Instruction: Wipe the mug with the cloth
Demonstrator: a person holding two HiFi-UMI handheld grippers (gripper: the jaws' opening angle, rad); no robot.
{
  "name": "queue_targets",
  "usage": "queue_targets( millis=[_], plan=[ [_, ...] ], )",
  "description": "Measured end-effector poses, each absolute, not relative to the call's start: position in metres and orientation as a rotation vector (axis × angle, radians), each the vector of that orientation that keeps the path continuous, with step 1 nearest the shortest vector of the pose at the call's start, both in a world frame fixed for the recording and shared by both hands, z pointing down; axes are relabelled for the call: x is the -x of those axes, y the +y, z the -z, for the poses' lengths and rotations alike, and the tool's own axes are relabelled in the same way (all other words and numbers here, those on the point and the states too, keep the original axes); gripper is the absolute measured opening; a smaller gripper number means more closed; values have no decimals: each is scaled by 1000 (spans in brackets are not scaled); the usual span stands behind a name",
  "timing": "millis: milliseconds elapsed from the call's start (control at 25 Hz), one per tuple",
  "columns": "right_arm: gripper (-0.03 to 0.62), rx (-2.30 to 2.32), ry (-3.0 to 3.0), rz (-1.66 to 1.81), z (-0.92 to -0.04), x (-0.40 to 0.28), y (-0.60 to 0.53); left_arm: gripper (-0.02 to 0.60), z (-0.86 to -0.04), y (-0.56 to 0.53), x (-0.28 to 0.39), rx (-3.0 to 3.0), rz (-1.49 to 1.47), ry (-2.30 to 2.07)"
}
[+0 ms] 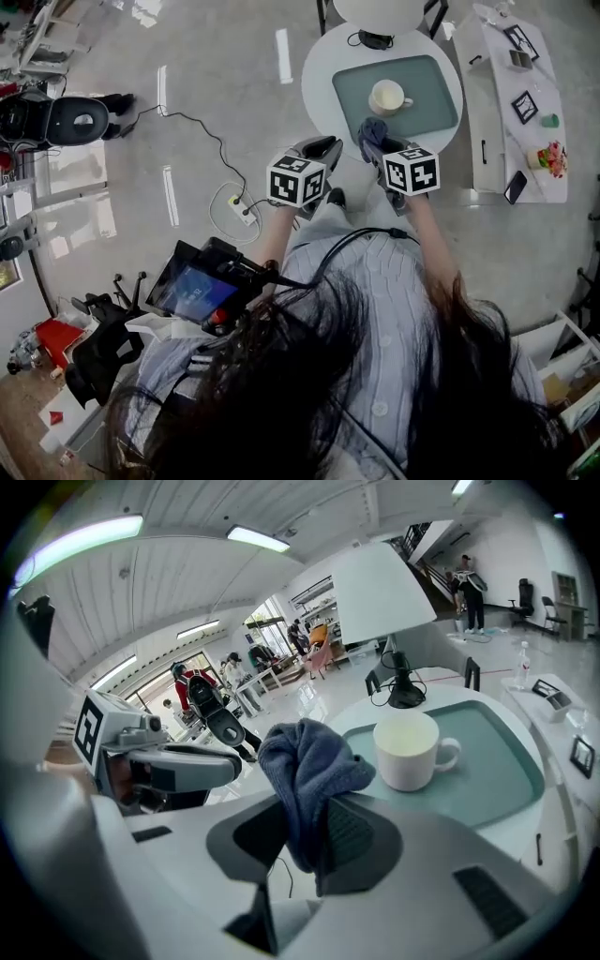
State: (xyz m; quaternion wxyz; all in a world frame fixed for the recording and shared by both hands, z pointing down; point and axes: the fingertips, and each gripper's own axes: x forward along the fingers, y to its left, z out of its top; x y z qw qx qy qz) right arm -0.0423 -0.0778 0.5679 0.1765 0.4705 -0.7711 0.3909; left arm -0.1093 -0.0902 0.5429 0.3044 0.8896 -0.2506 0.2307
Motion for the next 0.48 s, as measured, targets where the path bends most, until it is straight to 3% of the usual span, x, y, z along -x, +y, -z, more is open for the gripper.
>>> queue_targets(
  millis=[480],
  plan=[
    [95,-1031,-2193,-1116,-615,6,-100,63,-553,-127,61,-2264,-594,-869]
  ],
)
